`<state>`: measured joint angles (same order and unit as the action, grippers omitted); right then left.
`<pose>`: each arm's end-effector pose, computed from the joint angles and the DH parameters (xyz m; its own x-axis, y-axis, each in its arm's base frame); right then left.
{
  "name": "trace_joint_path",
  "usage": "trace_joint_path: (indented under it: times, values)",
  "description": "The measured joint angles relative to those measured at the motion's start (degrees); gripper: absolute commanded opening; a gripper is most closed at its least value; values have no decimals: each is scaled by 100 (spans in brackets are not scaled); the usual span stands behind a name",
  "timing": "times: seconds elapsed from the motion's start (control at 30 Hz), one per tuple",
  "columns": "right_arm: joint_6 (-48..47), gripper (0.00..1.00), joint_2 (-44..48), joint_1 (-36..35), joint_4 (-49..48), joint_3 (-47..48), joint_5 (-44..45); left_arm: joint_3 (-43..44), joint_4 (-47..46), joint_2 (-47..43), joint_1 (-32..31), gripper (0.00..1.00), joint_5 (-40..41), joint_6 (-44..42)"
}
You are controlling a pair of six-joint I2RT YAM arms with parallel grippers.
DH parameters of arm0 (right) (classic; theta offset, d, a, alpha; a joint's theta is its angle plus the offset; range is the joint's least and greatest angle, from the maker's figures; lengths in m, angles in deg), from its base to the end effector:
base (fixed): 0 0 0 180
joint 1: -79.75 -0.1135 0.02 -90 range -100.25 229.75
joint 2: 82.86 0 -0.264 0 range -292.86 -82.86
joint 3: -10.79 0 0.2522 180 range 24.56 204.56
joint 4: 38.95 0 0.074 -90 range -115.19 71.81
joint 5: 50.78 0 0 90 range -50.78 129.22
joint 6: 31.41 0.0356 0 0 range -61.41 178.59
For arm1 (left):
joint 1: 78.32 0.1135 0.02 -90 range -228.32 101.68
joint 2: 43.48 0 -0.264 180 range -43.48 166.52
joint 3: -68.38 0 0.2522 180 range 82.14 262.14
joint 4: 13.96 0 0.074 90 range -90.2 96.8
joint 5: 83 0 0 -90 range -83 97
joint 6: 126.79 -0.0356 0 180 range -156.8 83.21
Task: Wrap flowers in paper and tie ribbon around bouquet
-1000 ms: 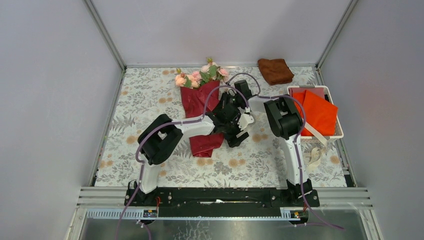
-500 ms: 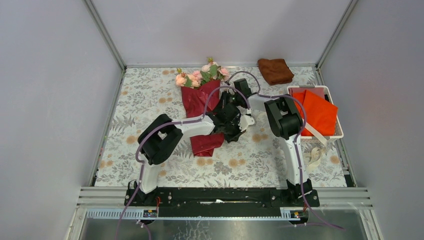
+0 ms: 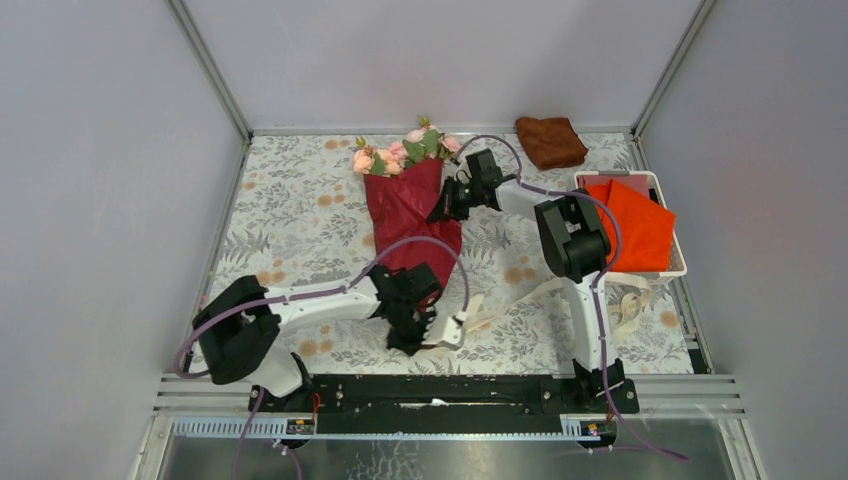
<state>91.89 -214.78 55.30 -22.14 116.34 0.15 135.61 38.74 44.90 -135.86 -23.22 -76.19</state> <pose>0.4426 0.2259 0.1284 -0.9268 0.0469 -0.3727 -0.2763 0.5872 0.7608 0.1335 -0.2432 0.1858 0.1121 0.8457 -0.5218 0.9487 -0.2473 -0.1970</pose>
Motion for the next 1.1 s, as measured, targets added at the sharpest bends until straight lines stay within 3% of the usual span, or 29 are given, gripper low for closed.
trace_joint_path:
  times: [0.2, 0.47, 0.77, 1.1]
  values:
    - [-125, 0, 256, -7, 540, 105, 96, -1340, 1082, -984, 553, 0, 238, -588]
    - [-310, 0, 542, -9, 1047, 125, 201, -1617, 1362, -1469, 2900, 0, 844, -1460]
    - [-455, 0, 765, -7, 1390, 136, 199, -1115, 1399, -402, 4721, 0, 1222, -1797]
    - [-551, 0, 1316, -7, 1565, -26, 114, 164, 1687, 1038, 5364, 0, 1049, -616]
